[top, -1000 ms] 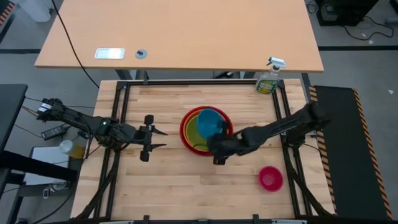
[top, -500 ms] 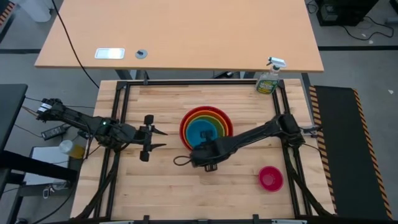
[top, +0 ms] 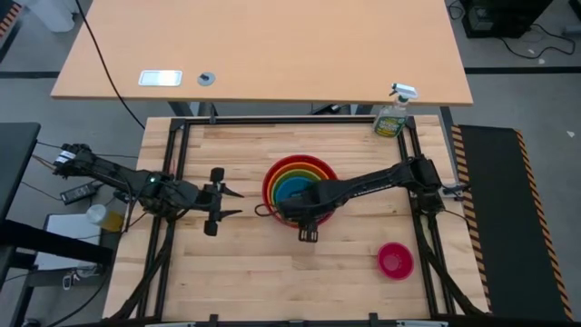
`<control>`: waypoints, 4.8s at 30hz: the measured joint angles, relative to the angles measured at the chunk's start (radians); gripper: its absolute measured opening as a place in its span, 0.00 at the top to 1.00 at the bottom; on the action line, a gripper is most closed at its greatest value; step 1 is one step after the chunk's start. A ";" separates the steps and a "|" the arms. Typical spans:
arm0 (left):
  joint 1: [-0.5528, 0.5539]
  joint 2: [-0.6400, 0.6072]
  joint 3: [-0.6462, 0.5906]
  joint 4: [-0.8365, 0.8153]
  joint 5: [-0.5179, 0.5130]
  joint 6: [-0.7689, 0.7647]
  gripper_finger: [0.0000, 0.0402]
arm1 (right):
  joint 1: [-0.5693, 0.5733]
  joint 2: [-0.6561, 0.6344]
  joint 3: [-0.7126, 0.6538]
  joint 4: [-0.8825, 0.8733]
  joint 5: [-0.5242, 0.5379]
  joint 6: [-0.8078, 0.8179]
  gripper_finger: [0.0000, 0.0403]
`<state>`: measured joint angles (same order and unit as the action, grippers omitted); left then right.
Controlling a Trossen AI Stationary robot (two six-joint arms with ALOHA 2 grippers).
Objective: Nest bowls inside each other
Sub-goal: Stack the blue bowl on top of the green bowl, then stack the red bowl on top of the blue bowl
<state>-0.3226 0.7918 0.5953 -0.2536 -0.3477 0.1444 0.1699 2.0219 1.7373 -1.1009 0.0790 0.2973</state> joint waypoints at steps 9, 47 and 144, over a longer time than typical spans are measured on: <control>0.007 0.000 0.000 0.002 0.000 -0.004 0.52 | 0.022 -0.023 0.093 -0.126 0.108 0.058 0.51; 0.005 0.000 0.000 -0.014 0.000 -0.103 0.52 | 0.451 -0.047 -0.138 -0.444 -0.286 1.317 0.37; 0.005 0.000 0.000 -0.053 -0.056 -0.156 0.52 | -0.069 -0.060 -0.142 0.209 0.002 0.038 0.66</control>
<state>-0.3172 0.7917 0.5953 -0.3061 -0.4038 -0.0120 0.1008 1.9621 1.5957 -0.8919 0.0809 0.3357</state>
